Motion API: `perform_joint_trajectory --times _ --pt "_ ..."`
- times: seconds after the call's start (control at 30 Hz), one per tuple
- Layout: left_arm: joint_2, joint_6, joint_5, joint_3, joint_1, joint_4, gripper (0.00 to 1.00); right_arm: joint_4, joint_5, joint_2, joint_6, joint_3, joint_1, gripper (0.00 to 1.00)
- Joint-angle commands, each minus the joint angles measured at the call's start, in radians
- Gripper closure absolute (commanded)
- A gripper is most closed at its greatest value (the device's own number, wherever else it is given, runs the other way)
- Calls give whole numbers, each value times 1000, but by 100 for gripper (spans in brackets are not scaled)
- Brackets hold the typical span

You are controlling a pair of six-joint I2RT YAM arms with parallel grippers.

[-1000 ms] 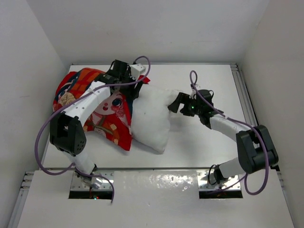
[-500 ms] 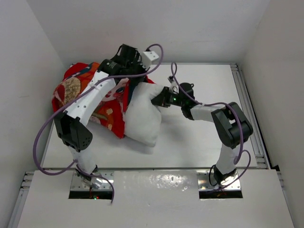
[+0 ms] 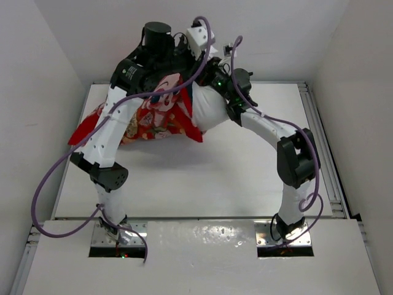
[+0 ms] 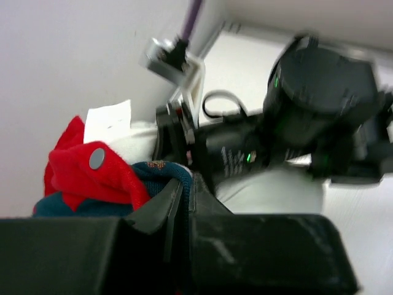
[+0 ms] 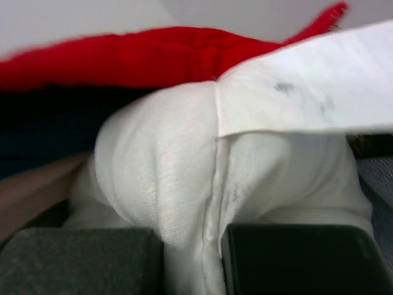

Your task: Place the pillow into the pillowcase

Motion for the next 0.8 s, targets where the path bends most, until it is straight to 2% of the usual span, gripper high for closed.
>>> perform_joint_trajectory --times 0.0,0.03,0.1,0.17,0.27,0.3,0.37,0.4,0.43,0.47,0.5,0.6,0.7,0.77 --pt "16 -203 287 108 -22 321 100 -97 236 14 -109 0 95 100" --pt "22 -242 289 123 -9 407 100 -120 309 -2 -136 -50 101 100" --pt "40 -319 315 161 23 473 100 -148 366 -18 -187 -83 136 100" --pt "46 -331 324 179 31 564 100 -200 383 -18 -282 -75 157 100" --pt "73 -363 315 209 43 669 100 -337 335 48 -374 33 181 100" --pt "76 -382 306 214 56 687 100 -383 239 69 -383 70 167 100" --pt "73 -385 271 222 89 710 100 -520 107 88 -397 144 121 78" --pt "68 -382 264 219 103 707 100 -549 -14 64 -409 138 98 60" --pt "63 -379 263 212 119 676 100 -542 -47 25 -423 67 81 20" --pt "51 -367 266 205 156 658 100 -522 -57 -28 -444 14 63 2" --pt "41 -359 266 189 170 636 100 -463 -58 -156 -508 -48 25 1" --pt "-1 -324 293 113 211 580 100 -438 -29 -374 -614 -189 -57 1" --pt "-18 -304 338 74 235 555 100 -508 -21 -478 -638 -166 -131 1" --pt "-22 -307 373 76 242 549 100 -539 -32 -484 -650 -115 -157 3"
